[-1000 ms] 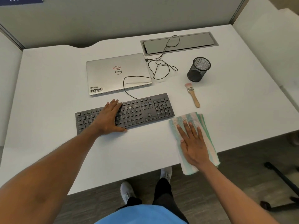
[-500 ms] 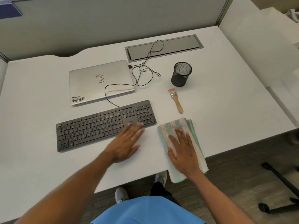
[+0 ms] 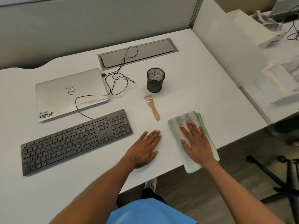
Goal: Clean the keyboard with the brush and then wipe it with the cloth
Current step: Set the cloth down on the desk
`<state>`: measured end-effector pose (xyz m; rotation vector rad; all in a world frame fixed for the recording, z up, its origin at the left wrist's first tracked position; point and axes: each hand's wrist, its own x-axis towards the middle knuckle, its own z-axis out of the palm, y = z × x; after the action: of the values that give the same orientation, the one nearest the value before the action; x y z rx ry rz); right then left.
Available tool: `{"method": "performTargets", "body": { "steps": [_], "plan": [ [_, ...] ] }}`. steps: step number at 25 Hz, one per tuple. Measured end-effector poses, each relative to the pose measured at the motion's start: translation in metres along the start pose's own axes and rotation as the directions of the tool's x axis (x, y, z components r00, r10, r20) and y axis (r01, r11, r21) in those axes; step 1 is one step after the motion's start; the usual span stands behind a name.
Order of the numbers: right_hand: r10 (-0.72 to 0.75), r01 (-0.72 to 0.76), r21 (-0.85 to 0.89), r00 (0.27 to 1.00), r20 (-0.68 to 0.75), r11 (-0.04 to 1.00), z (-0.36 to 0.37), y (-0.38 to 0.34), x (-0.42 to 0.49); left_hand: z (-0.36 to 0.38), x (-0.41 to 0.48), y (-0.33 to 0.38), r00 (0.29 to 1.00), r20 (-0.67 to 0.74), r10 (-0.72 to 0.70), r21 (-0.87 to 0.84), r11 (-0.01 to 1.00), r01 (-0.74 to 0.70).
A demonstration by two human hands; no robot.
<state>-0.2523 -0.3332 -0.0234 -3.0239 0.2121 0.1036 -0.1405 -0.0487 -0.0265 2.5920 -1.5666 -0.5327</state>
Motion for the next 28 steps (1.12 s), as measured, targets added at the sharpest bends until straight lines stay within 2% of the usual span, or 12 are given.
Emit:
{"method": "performTargets", "body": {
  "steps": [8,13,17,20,28],
  "plan": [
    [0.014,-0.014,-0.002,1.0,-0.005,1.0,-0.006,0.053,0.065,0.018,0.008,0.012,0.989,-0.114,-0.092,-0.05,0.995,0.087],
    [-0.062,0.062,-0.006,0.998,-0.016,0.998,-0.012,0.075,0.092,0.017,0.009,0.011,0.983,-0.155,-0.103,-0.079,0.993,0.091],
    [-0.077,0.077,-0.008,0.997,-0.03,0.997,-0.014,0.087,0.103,0.016,0.013,0.009,0.936,-0.214,-0.28,-0.117,0.958,0.26],
    [-0.08,0.08,0.001,0.996,-0.041,0.997,-0.014,0.091,0.107,0.016,0.016,0.008,0.91,-0.212,-0.356,-0.179,0.93,0.322],
    [-0.101,0.101,-0.001,0.994,-0.051,0.995,-0.016,0.103,0.107,0.017,0.017,0.011,0.903,-0.192,-0.384,-0.2,0.916,0.348]
  ]
}}
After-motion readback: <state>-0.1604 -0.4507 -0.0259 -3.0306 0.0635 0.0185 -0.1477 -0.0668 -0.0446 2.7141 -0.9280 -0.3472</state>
